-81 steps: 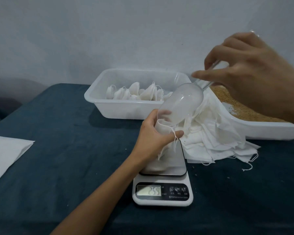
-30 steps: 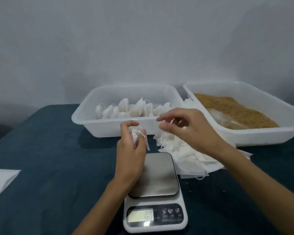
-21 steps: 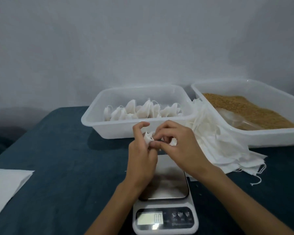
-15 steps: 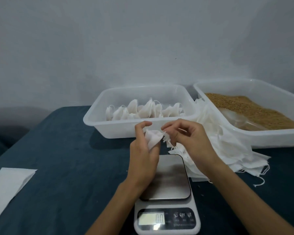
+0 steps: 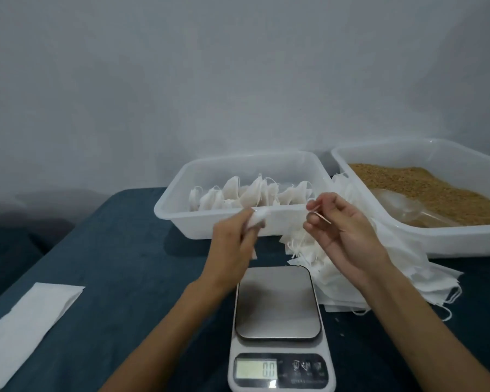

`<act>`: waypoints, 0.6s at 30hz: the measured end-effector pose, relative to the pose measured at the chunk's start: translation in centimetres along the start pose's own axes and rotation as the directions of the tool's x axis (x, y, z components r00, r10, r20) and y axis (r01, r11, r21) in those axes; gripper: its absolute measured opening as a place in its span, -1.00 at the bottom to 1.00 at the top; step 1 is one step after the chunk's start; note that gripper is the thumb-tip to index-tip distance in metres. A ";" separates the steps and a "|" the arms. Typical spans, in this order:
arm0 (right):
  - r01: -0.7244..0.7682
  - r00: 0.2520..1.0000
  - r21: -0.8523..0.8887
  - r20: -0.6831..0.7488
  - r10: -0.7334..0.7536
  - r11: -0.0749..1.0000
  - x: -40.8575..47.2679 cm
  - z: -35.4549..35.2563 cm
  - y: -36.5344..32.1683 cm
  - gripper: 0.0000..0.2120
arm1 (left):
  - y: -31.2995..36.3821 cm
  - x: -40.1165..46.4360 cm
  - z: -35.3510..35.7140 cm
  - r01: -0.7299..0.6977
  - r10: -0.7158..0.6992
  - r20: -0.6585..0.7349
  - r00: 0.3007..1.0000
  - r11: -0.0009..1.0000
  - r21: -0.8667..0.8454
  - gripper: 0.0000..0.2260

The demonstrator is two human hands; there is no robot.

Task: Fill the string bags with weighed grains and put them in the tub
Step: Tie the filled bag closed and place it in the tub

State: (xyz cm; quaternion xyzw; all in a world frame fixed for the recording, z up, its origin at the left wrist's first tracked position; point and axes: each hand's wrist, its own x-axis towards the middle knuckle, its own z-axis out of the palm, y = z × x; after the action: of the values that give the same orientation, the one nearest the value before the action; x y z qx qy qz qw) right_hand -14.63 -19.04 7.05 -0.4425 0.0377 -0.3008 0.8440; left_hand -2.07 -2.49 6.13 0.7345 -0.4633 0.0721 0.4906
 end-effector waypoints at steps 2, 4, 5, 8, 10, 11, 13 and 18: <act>0.060 0.996 -0.023 -0.067 -0.061 0.998 0.2 -0.4 -0.7 -0.81 | 0.3 3.1 -0.9 0.156 -0.160 -0.071 0.985 0.985 -0.067 -0.73; 0.111 0.988 -0.051 -0.103 -0.116 0.992 0.3 -0.9 -1.4 -0.80 | 0.2 6.7 -1.0 0.191 -0.189 -0.118 0.975 0.982 0.004 -0.67; 0.132 0.985 -0.055 -0.109 -0.137 0.990 0.4 -1.0 -1.6 -0.80 | 0.1 8.4 -0.7 0.198 -0.190 -0.139 0.972 0.979 0.047 -0.66; 0.178 0.974 -0.062 -0.134 -0.185 0.982 0.3 -1.3 -2.1 -0.83 | -1.4 12.5 1.0 0.270 -0.238 -0.139 0.961 0.918 0.292 -0.65; 0.193 0.967 -0.056 -0.160 -0.200 0.980 0.4 -1.6 -2.6 -0.86 | -2.6 13.7 2.4 0.284 -0.307 -0.047 0.950 0.797 0.534 -0.67; 0.197 0.964 -0.046 -0.174 -0.202 0.979 0.4 -1.8 -2.8 -0.87 | -2.9 14.0 3.0 0.271 -0.347 0.010 0.938 0.751 0.602 -0.69; 0.207 0.958 -0.024 -0.196 -0.208 0.978 0.5 -2.0 -3.1 -0.87 | -3.1 14.3 4.0 0.281 -0.423 0.102 0.900 0.743 0.608 -0.79; 0.251 0.938 0.014 -0.250 -0.240 0.968 0.6 -2.6 -4.0 -0.89 | -0.1 11.1 5.6 0.073 -0.058 -0.049 0.997 0.906 0.417 -0.78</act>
State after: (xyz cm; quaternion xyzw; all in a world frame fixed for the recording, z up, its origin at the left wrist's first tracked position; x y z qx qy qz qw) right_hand -16.89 -22.95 8.72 -0.3835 0.0799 -0.4571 0.7985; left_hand 2.29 -13.65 9.44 0.8364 -0.4034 0.1659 0.3319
